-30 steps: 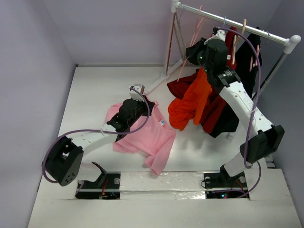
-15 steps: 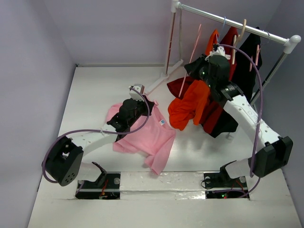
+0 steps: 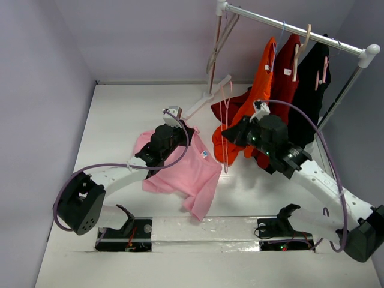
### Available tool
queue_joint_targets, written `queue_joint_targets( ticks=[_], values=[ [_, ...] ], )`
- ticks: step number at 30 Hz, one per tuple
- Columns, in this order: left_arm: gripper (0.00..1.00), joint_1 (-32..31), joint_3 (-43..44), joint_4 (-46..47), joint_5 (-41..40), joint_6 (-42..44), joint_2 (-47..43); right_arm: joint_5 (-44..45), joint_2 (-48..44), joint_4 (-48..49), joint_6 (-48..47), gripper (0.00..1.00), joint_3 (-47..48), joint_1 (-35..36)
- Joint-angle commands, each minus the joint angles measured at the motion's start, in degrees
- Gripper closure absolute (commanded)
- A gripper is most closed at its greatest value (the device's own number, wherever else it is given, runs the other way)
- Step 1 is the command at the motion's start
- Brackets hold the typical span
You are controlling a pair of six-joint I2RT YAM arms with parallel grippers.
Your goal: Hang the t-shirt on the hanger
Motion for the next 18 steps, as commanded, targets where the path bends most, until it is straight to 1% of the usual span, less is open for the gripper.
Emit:
queue_joint_targets(
  ticks=[1, 2, 6, 7, 12, 18],
  values=[
    [1.00, 0.27, 0.79, 2.56, -0.37, 0.68, -0.34, -7.40, -6.00, -0.67, 1.17, 1.00, -3.73, 2.29],
    [1.00, 0.27, 0.96, 2.56, -0.37, 0.60, 0.28, -8.47, -8.10, -3.11, 1.08, 1.00, -4.35, 2.91],
    [1.00, 1.59, 2.72, 2.73, 0.77, -0.28, 2.48, -15.32, -12.76, -7.79, 0.29, 1.00, -6.55, 6.07],
    [1.00, 1.59, 3.07, 2.65, 1.04, -0.63, 2.91, -18.73, -13.65, -8.23, 0.29, 1.00, -7.77, 6.08],
    [1.00, 3.51, 4.48, 2.12, 1.04, -1.16, 4.15, -20.43, -19.88, -17.01, -1.99, 1.00, -8.40, 6.69],
    [1.00, 3.52, 7.02, 1.07, 0.87, -1.51, 5.64, -25.17, -22.01, -22.55, -2.87, 1.00, -8.75, 7.22]
  ],
)
